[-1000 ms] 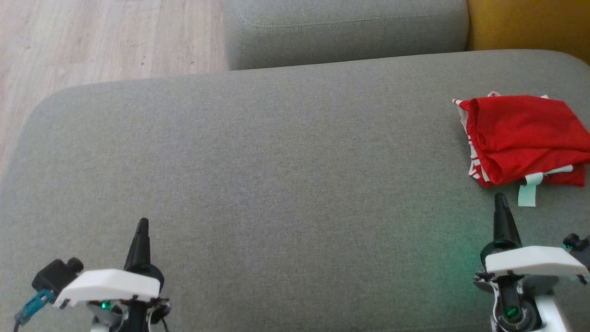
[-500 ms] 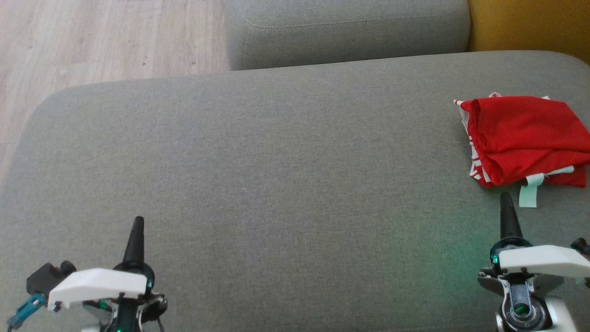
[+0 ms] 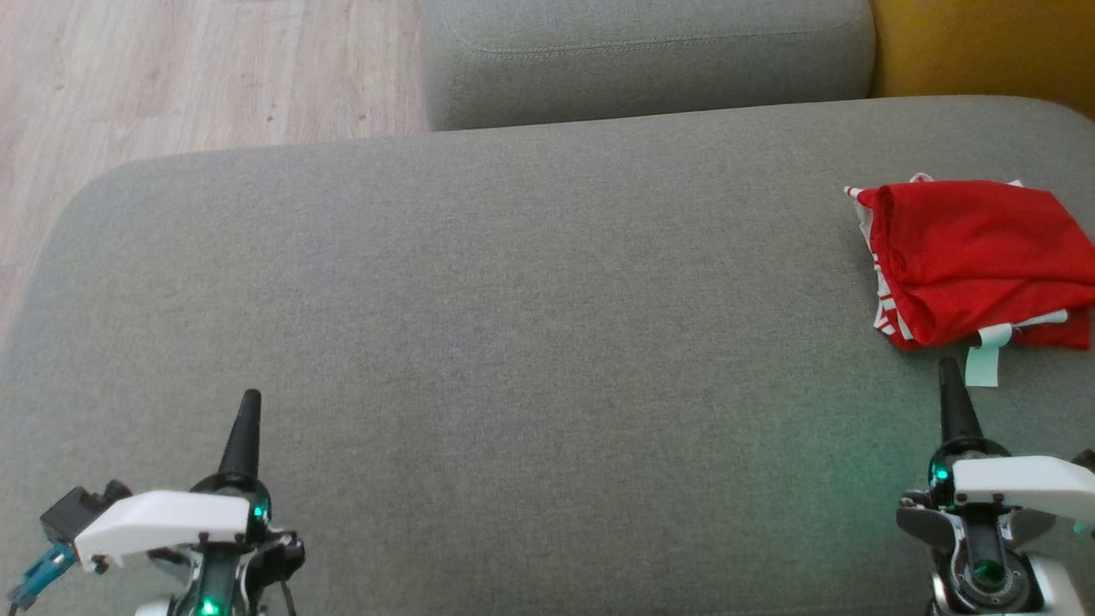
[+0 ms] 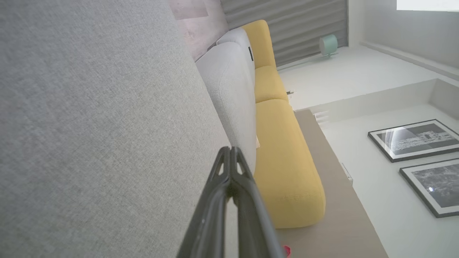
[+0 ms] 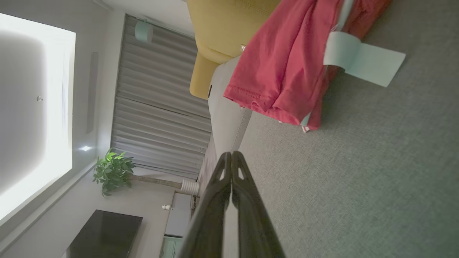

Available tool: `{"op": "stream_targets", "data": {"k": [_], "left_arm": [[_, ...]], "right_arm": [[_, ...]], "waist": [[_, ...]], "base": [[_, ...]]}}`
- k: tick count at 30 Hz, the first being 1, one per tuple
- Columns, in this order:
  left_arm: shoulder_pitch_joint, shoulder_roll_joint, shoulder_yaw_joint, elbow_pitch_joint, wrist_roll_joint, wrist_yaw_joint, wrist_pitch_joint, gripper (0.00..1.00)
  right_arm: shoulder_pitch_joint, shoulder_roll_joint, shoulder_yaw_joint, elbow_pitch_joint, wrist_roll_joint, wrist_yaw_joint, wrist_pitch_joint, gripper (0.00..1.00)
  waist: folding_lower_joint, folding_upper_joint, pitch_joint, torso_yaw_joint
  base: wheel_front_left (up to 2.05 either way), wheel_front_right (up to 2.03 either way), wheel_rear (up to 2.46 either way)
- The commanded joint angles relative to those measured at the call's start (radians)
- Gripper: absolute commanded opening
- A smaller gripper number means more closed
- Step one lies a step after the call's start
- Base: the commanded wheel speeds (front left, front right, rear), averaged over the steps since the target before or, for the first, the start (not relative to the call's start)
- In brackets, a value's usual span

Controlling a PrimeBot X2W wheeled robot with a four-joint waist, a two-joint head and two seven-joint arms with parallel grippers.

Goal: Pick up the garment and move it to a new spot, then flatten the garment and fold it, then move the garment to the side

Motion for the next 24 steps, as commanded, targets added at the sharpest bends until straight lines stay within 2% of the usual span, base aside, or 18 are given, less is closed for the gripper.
{"op": "stream_targets", "data": {"k": [1,24], "left_arm": [[-0.055,0.008,0.038,-0.028,-0.028,-0.011,0.008,0.00],[-0.077,0.010,0.082,-0.024,-0.277,-0.037,0.075,0.00]], "right_arm": [[-0.038,-0.004,0.013,-0.041,0.031,-0.001,0.010,0.00],[-0.037,-0.005,-0.014,-0.062,0.302,-0.001,0.077,0.00]], "waist": [[0.0000,-0.0001,0.000,0.000],[-0.0001,-0.0001,-0.002,0.007]], "base": [[0.00,0.00,0.00],[0.00,0.00,0.00]]}}
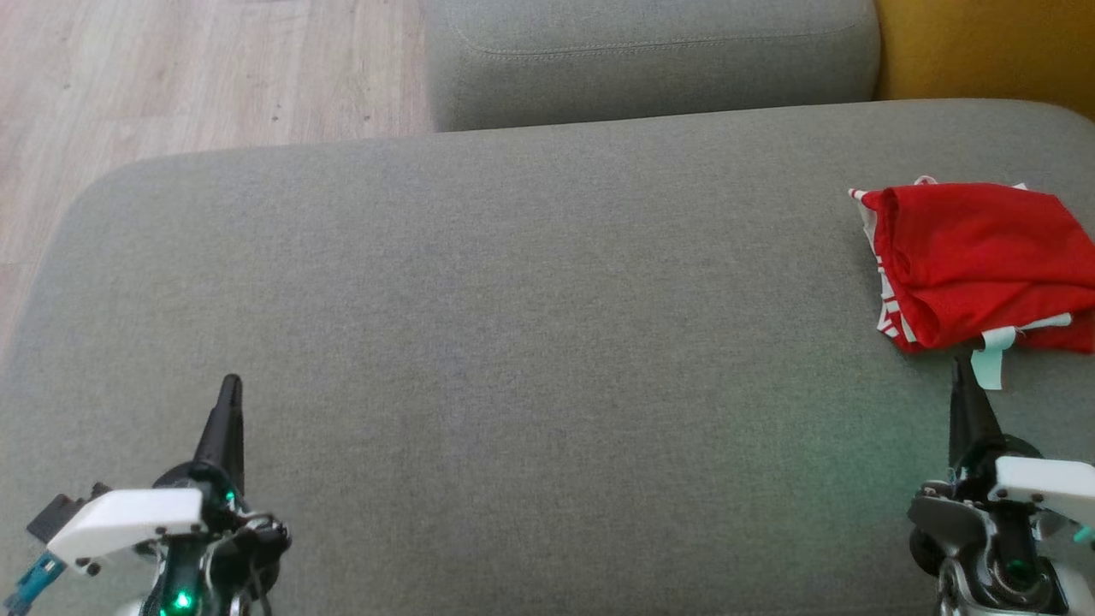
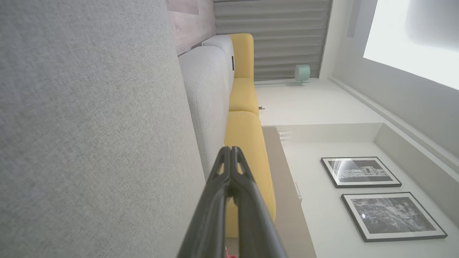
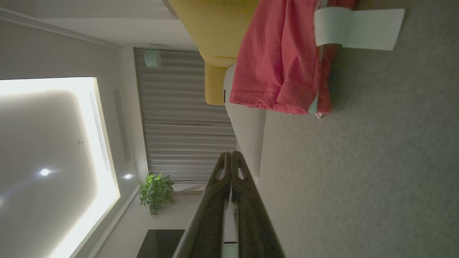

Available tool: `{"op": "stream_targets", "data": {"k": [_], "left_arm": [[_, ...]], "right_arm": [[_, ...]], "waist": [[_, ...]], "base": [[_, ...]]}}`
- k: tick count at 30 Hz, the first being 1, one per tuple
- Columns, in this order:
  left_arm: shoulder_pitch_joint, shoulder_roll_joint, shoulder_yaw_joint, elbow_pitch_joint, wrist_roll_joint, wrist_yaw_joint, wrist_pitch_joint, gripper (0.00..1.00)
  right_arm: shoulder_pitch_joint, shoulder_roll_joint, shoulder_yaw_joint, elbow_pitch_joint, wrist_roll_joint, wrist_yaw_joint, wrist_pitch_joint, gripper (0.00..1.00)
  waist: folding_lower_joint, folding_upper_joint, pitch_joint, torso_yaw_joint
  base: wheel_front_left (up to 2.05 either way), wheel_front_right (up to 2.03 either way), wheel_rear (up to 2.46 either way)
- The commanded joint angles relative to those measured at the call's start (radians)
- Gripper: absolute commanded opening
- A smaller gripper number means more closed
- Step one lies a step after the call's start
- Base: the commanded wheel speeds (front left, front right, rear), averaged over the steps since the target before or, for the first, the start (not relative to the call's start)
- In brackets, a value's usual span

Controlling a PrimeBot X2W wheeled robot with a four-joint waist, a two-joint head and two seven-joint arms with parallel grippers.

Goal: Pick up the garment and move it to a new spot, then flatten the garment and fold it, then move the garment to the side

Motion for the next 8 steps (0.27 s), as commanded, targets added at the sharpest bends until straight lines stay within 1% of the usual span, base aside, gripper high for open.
{"op": "stream_targets", "data": {"k": [1,4,8], "left_arm": [[-0.056,0.010,0.038,-0.028,-0.030,-0.010,0.008,0.00],[-0.058,0.010,0.044,-0.027,-0.063,-0.013,0.017,0.00],[-0.059,0.010,0.044,-0.027,-0.064,-0.014,0.018,0.00]], "right_arm": [[-0.037,-0.005,0.017,-0.045,0.034,-0.001,0.013,0.00],[-0.037,-0.005,0.014,-0.047,0.069,-0.001,0.021,0.00],[-0.037,-0.005,0.013,-0.048,0.071,-0.001,0.022,0.00]], "waist": [[0.0000,0.0000,0.000,0.000],[0.0000,0.0000,0.000,0.001],[0.0000,0.0000,0.000,0.001]], "base": [[0.00,0.00,0.00],[0.00,0.00,0.00],[0.00,0.00,0.00]]}}
